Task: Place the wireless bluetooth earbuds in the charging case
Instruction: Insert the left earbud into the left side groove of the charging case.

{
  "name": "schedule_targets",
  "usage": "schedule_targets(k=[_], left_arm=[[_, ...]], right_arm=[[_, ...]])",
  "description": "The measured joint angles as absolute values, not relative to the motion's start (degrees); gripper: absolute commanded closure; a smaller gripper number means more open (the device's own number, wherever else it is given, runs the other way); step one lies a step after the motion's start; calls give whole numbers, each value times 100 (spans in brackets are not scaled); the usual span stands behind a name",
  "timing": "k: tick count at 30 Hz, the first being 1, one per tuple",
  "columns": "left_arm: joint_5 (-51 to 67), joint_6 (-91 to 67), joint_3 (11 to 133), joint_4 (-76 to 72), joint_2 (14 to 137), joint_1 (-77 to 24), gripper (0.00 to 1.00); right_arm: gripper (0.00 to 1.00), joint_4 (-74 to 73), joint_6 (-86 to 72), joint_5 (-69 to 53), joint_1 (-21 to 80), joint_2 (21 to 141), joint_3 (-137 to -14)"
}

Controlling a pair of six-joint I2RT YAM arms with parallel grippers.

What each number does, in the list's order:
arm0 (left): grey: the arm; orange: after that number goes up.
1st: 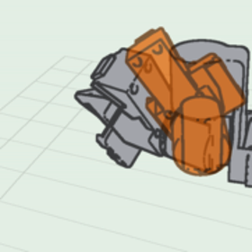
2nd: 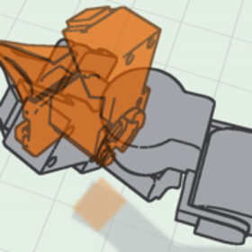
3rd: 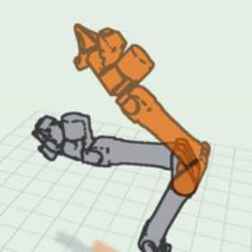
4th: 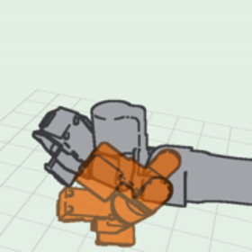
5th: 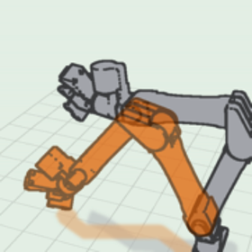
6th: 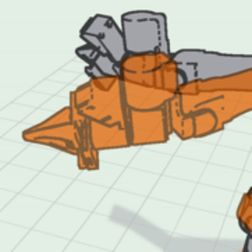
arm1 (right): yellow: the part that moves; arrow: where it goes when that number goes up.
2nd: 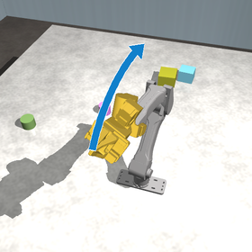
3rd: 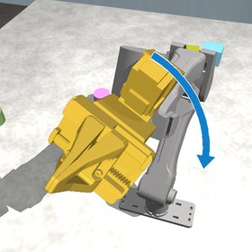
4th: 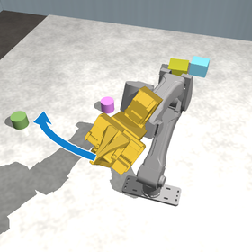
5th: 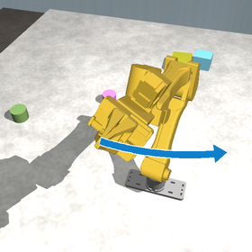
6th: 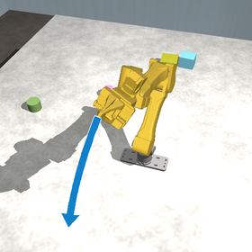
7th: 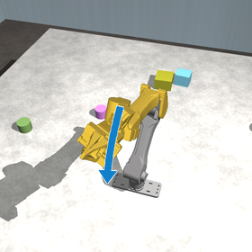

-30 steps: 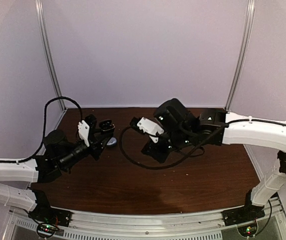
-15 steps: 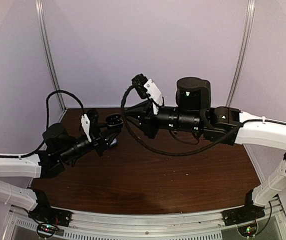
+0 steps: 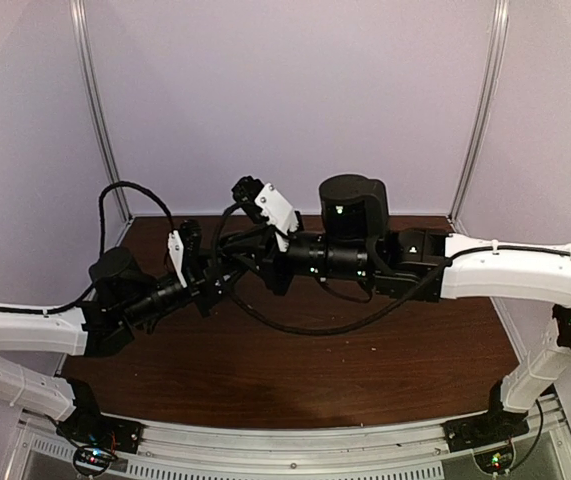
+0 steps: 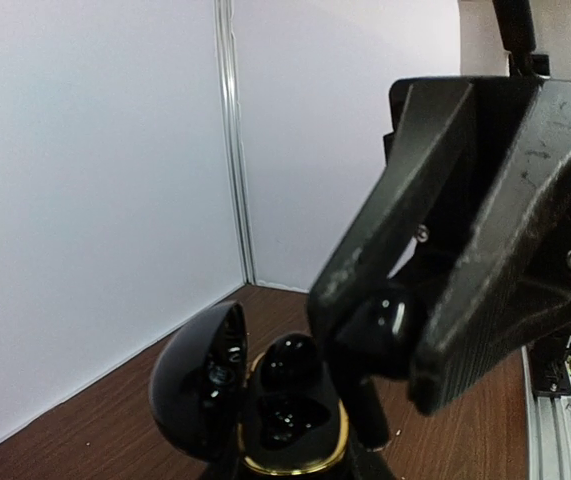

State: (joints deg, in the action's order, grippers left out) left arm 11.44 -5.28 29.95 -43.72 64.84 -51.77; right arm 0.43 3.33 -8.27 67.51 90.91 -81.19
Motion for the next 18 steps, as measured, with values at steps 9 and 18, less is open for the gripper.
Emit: schedule_targets(k=[9,18], left_arm=[[1173,-615,3057,-4383,6536,-5186,100],[1184,-620,3057,-4392,6539,-5221,100]], right_arm=[[94,189,519,-591,6807,9159,-8119],[94,416,569,-414,6807,9172,-8149]])
